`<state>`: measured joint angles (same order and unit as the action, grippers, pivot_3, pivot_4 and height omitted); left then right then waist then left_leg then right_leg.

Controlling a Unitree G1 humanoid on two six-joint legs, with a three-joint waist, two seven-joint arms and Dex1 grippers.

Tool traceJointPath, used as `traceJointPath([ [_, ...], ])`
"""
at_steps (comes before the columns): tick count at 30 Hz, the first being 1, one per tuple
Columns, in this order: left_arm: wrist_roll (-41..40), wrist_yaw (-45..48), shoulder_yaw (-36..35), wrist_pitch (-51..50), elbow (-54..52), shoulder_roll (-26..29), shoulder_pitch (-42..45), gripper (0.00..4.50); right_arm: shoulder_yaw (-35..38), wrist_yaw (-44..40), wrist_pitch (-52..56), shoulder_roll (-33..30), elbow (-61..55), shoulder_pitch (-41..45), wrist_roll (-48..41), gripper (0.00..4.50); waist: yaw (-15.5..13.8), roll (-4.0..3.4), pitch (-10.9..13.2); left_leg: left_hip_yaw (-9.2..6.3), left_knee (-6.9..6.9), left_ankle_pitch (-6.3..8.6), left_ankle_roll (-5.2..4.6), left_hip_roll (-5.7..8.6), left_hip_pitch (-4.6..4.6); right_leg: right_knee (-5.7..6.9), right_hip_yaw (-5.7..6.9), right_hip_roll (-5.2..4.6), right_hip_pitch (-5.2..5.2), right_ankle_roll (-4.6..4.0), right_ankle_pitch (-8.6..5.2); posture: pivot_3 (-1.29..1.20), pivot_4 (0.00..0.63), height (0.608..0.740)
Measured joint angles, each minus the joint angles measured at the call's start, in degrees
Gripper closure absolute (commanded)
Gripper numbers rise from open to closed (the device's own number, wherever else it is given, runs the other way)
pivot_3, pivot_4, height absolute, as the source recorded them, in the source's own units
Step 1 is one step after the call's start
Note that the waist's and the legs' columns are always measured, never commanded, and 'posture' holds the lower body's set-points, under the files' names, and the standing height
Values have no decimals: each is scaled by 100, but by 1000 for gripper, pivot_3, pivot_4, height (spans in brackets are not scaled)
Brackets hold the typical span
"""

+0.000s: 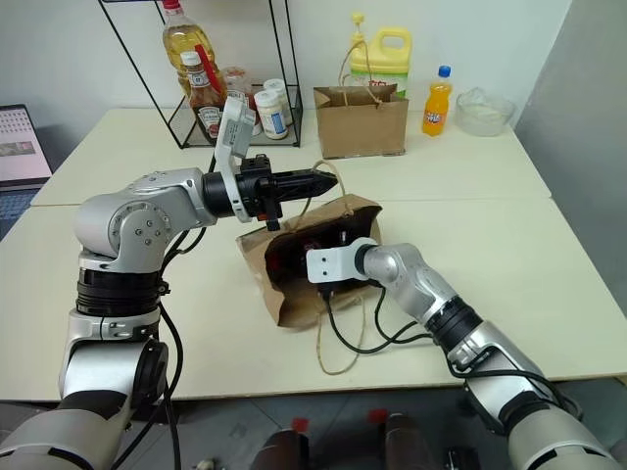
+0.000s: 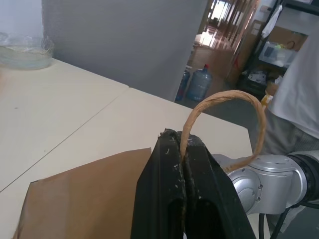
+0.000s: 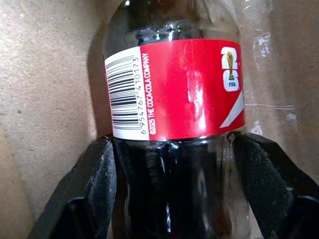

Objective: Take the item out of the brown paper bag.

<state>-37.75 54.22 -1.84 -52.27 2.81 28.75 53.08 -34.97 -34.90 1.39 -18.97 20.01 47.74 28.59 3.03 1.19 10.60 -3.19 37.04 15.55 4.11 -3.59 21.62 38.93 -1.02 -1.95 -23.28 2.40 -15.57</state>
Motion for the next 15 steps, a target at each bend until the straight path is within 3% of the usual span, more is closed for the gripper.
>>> traceJointPath([
  [8, 140, -37, -4, 137, 78, 126, -14, 4500, 494, -598, 321, -315, -1587, -977, -500, 1377, -37, -2, 1, -5, -1, -1, 1, 1, 17, -8, 1, 1, -9, 0, 0, 0, 150, 740],
  [15, 409, -122, -4, 415, 286, 172, -13, 4500, 1220, -639, 680, -346, -2821, -1613, -1163, 1377, -64, -2, 2, -6, -1, -1, 1, 1, 19, -8, 0, 2, -11, 1, 0, 0, 150, 740],
])
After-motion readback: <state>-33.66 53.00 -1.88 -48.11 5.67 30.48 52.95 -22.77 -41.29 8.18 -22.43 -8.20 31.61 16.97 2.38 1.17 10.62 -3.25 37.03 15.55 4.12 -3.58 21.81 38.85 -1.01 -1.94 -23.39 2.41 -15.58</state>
